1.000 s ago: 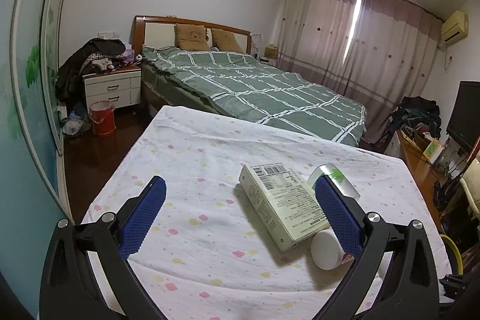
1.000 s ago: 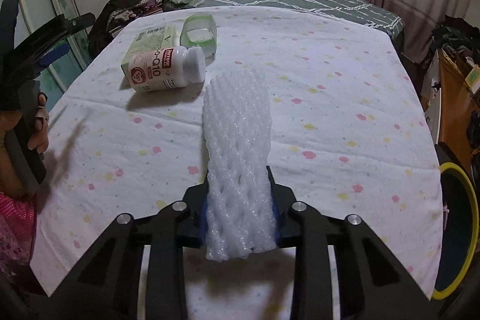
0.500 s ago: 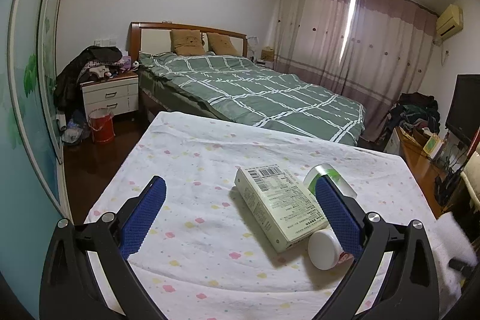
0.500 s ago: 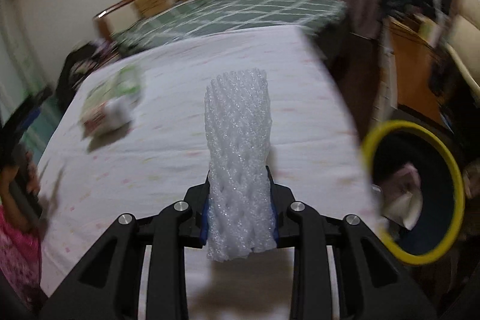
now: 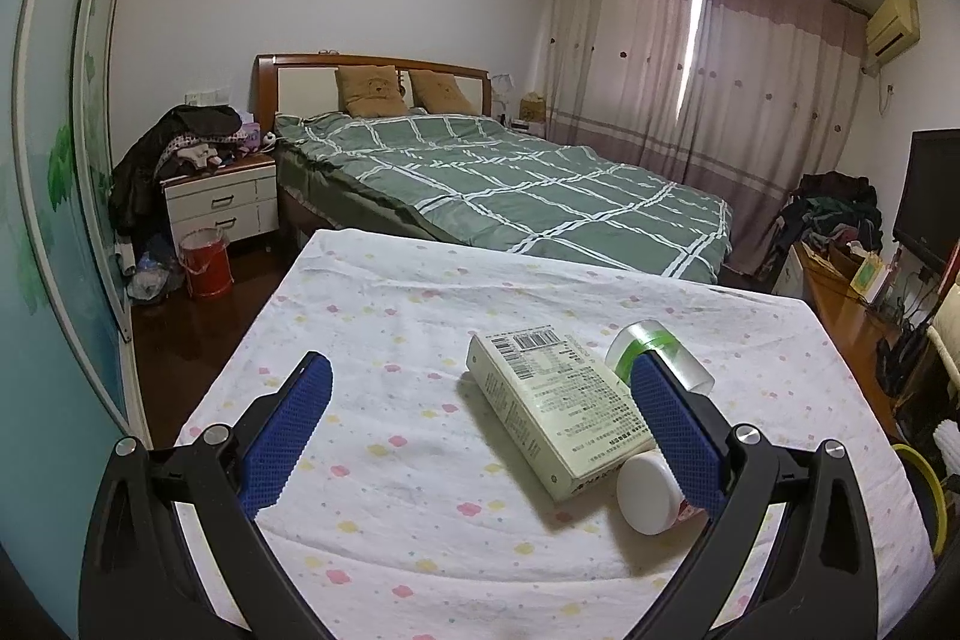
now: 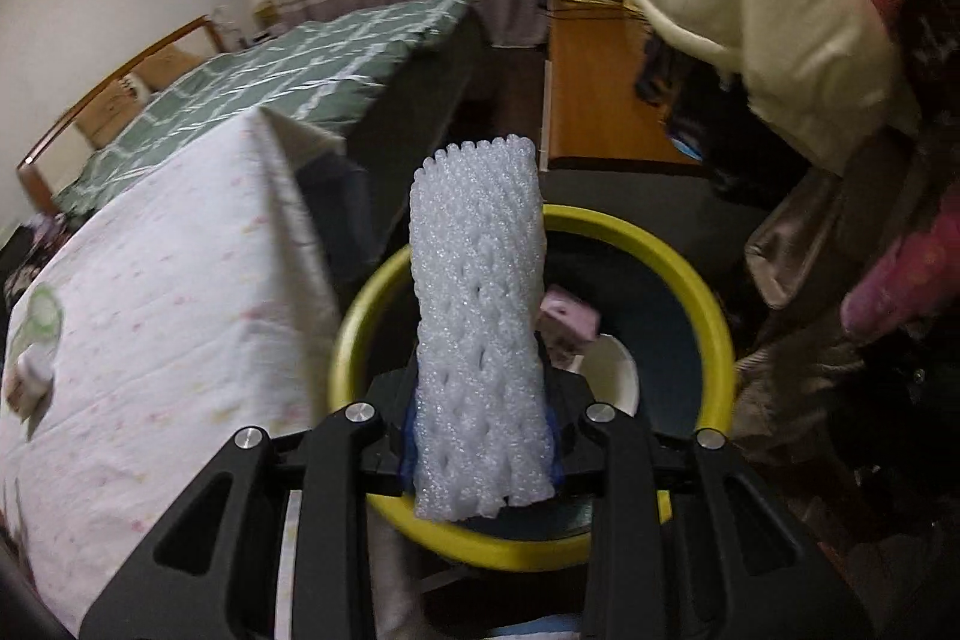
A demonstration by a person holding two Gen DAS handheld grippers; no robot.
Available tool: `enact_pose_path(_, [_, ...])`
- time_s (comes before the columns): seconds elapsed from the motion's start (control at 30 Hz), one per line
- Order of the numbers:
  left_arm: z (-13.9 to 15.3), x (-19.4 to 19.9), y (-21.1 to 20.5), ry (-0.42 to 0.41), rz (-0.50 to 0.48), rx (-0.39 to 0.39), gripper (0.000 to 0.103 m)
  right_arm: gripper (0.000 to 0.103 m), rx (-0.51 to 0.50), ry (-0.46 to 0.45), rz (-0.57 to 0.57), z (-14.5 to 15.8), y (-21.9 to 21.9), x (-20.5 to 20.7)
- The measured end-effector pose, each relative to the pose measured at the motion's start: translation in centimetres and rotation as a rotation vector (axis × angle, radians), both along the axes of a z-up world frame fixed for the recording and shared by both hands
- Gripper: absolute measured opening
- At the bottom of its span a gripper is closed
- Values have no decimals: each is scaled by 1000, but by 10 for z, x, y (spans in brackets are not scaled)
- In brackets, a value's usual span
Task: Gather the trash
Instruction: 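Carry the foam net sleeve over the bin and open the right gripper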
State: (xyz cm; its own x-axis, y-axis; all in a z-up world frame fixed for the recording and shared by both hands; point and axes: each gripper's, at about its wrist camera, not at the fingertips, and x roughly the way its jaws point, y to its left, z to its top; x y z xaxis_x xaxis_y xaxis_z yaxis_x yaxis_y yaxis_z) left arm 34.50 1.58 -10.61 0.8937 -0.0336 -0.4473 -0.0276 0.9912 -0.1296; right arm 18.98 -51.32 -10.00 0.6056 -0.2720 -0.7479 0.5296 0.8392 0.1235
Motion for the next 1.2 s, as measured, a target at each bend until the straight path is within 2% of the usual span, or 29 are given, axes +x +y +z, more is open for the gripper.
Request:
enact_pose_path(0.03, [0, 0, -1, -1, 1, 3, 98, 31, 0, -1, -10, -2, -5, -2])
enact_pose_path(0.1, [-1, 0, -2, 2, 2, 10, 98, 40, 3, -8, -29, -5, -11, -4])
enact_pose_path(0.17, [-2, 1, -2, 7, 3, 16, 98, 55, 8, -15, -45, -8, -16, -8])
enact_pose_path(0.33, [-3, 2, -4, 12, 1, 29, 98, 71, 13, -32, -64, -11, -20, -12])
enact_pose_path(0.57, [-4, 5, -7, 20, -2, 41, 98, 74, -7, -114, -62, 1, -16, -12])
enact_pose_path(0.8, [-4, 4, -11, 8, 6, 68, 98, 82, -43, -234, 6, 28, 17, -4])
enact_pose_path(1.0, [-4, -4, -22, -7, 13, 94, 98, 82, -93, -269, 64, 32, 54, 8])
enact_pose_path(1.1, [1, -11, -30, 6, 21, 74, 98, 82, -99, -279, 92, 28, 66, 13])
enact_pose_path(1.2, [11, -27, -53, 18, 0, 76, 98, 82, -130, -281, 99, 27, 76, 16])
